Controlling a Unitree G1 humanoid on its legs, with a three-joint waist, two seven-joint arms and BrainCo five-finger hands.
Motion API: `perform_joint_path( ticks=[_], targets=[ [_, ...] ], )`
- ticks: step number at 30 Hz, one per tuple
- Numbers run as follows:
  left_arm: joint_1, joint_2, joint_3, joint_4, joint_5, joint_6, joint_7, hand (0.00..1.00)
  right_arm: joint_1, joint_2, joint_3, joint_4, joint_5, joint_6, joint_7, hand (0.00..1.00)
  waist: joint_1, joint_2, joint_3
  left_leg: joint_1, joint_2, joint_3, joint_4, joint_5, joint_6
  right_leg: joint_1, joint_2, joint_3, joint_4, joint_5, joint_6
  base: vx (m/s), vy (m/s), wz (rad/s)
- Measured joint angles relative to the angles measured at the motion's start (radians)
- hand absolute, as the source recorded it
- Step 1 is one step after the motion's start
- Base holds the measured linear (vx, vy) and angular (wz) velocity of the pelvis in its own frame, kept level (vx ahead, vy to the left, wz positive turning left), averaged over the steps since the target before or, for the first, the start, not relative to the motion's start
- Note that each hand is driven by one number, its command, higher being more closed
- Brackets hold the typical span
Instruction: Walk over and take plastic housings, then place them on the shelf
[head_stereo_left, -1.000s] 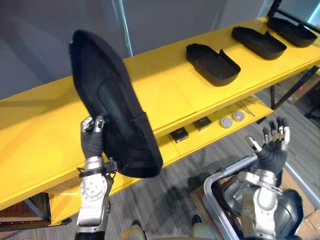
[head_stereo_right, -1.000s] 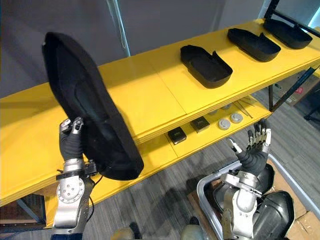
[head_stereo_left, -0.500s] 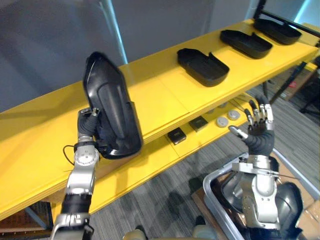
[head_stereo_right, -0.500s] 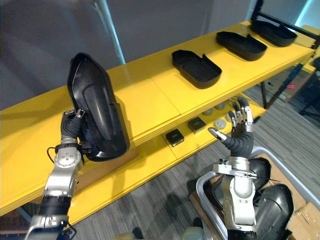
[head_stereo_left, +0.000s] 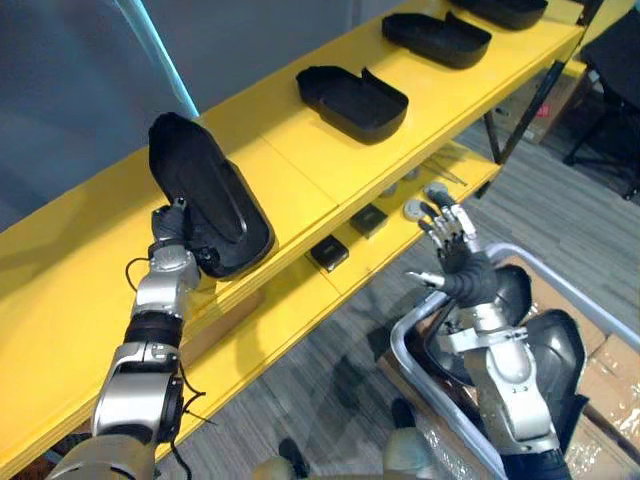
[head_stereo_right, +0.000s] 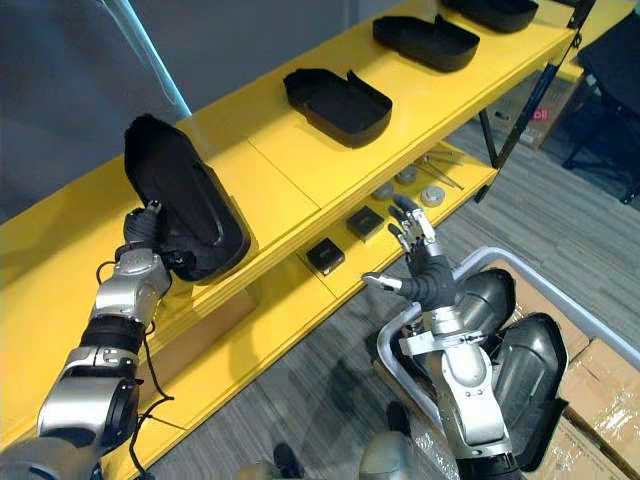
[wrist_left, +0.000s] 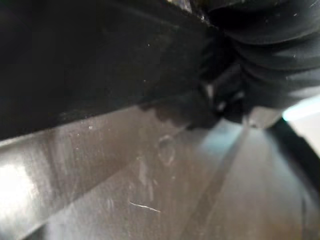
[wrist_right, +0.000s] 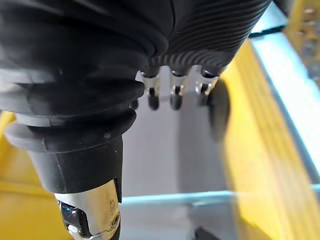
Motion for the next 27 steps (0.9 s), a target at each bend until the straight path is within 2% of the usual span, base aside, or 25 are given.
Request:
perform_joint_path(
  ticks=[3,7,13,14,22,27],
  targets=[
    [-0.053,0.038,-0.007,0.021,0.000,0.020,0.033,1.00,0.001,-0.001,0.034,-0.005,0.001,0.027,0.000,0.00,-0.007,0.000,0.029,-0.006,0.001,0.003,0.000,0.004,0.000,-0.013,0.001,0.004,0.010,0.000,0.000,-0.05,-0.016,-0.04],
    [-0.108,0.083,-0.016,0.036,-0.002,0.040,0.100,1.00,0.001,-0.002,0.091,-0.020,0.009,0.039,0.000,0.00,-0.013,-0.003,0.070,-0.031,-0.001,0.004,0.001,0.012,0.003,-0.047,0.001,0.008,0.026,0.000,0.000,-0.03,-0.005,0.01],
    [-0.171,0.148,-0.016,0.079,0.000,0.059,0.125,1.00,-0.004,-0.012,0.176,-0.050,0.012,0.043,0.025,0.00,-0.022,-0.002,0.110,-0.050,-0.002,0.004,0.000,0.017,0.004,-0.072,0.001,0.017,0.040,0.000,0.000,-0.01,-0.002,0.00],
    [-0.188,0.156,-0.016,0.083,-0.001,0.063,0.128,0.00,-0.005,-0.015,0.196,-0.052,0.029,0.043,0.038,0.00,-0.021,-0.002,0.121,-0.056,-0.003,0.003,0.000,0.020,0.005,-0.077,0.000,0.016,0.042,0.000,0.000,-0.02,-0.004,0.07],
    [-0.251,0.166,-0.052,0.089,-0.002,0.059,0.126,0.00,-0.041,-0.017,0.281,-0.052,0.038,0.043,0.011,0.00,-0.017,-0.004,0.144,-0.100,-0.010,-0.046,-0.005,0.048,0.009,-0.098,-0.008,-0.031,0.062,-0.004,-0.004,-0.03,-0.006,0.17],
    [-0.266,0.167,-0.080,0.089,-0.034,0.041,0.137,0.00,-0.041,-0.016,0.292,-0.047,0.036,0.044,-0.031,0.00,0.002,-0.008,0.155,-0.102,-0.014,-0.067,-0.015,0.062,0.009,-0.099,-0.010,-0.045,0.074,-0.007,-0.009,-0.03,-0.001,0.11]
  ],
)
